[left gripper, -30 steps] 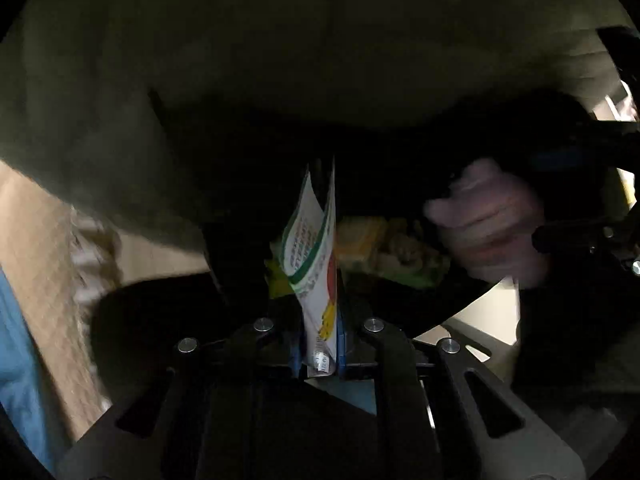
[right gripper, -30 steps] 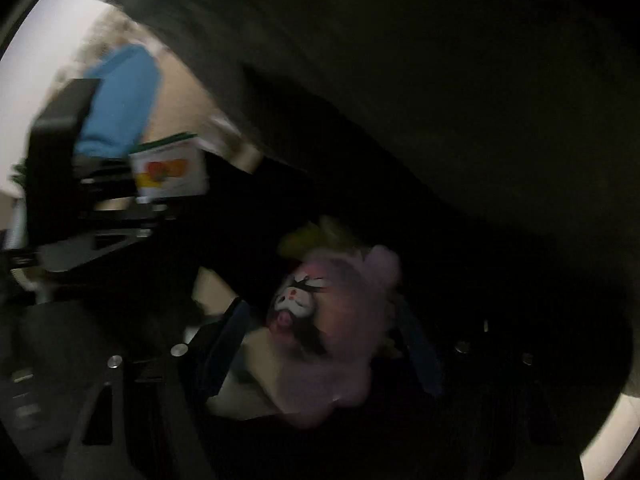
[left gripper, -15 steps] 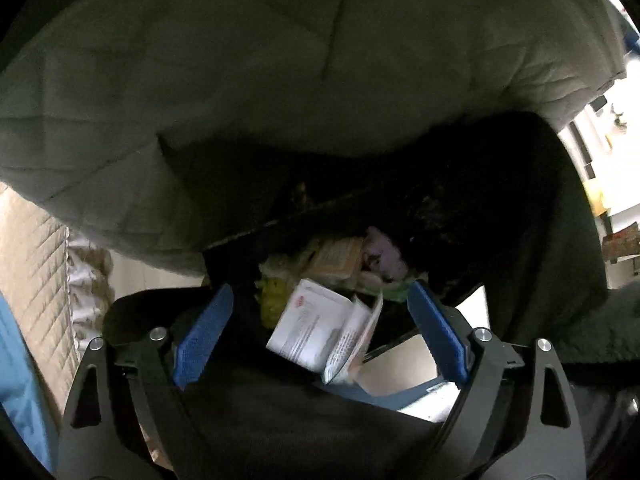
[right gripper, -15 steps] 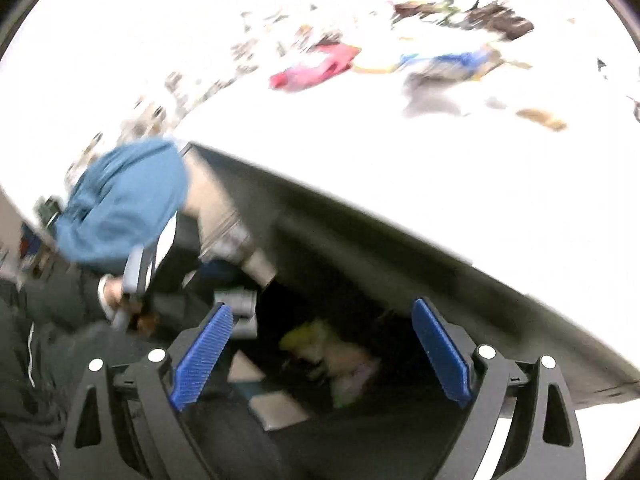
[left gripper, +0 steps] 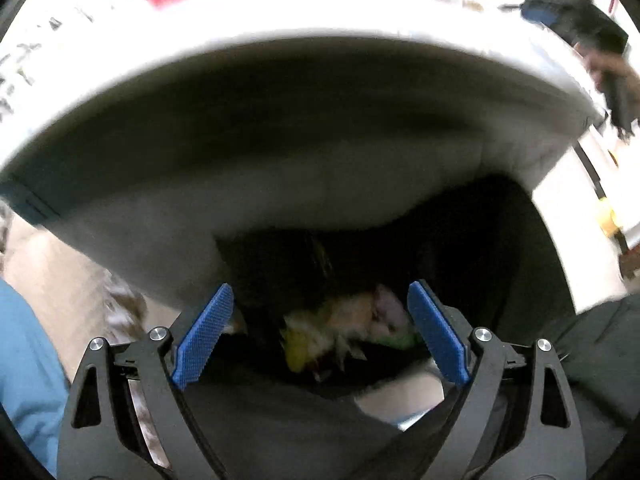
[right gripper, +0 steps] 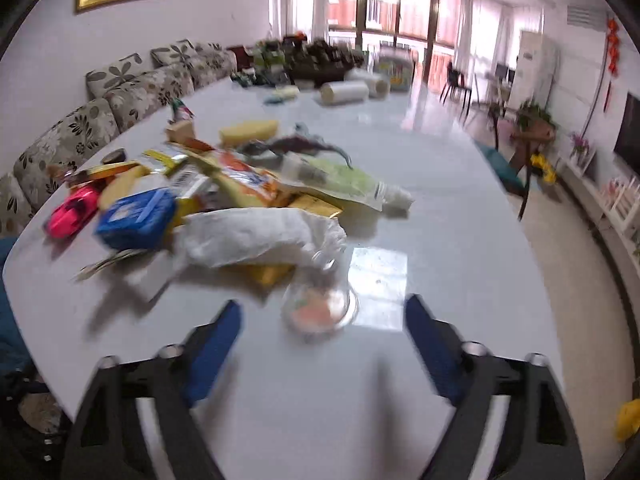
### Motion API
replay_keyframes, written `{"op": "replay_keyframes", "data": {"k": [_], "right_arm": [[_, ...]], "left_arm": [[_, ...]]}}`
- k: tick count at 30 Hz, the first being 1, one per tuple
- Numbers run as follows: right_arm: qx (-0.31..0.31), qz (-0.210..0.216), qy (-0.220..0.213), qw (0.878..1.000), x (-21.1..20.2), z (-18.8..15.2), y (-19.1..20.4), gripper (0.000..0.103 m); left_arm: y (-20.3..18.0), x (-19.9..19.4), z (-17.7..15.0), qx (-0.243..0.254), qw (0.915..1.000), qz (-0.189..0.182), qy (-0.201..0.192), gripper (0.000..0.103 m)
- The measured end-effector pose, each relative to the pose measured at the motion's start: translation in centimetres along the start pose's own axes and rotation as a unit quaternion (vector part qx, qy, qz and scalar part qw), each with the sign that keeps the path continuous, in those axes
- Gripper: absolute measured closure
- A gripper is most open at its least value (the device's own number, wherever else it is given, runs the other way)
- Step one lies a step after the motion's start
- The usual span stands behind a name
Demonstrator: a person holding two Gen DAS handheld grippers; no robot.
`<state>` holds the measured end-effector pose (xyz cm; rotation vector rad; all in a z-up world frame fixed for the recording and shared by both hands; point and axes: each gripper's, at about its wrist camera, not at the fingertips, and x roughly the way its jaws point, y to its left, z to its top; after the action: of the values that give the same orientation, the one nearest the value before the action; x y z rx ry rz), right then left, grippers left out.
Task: Collect trash
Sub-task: 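Grasp the blue Deeyeo wipes pack with the left gripper while the right grasps a clear dome cup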
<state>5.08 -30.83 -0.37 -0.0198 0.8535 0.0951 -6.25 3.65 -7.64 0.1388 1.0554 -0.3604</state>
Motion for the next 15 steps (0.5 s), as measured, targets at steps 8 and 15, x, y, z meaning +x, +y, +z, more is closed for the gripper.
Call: {"op": "replay_keyframes", "data": {"k": [8,15], "right_arm": [[0.034,0.069,-0.017,0.997,-3.0,-0.6,-1.4,0.064],[0.047,0.112,-0.055,0.991,-8.8,-5.0,-0.6,0.064]], "left_arm": [[-2.1,-7.4,7.6,-0.037,0.9889,-0.005,-0.144,0.015],[-7.5,-2.5,18.0,-0.016,0.9862,-0.013,-0.164,0.013]]}}
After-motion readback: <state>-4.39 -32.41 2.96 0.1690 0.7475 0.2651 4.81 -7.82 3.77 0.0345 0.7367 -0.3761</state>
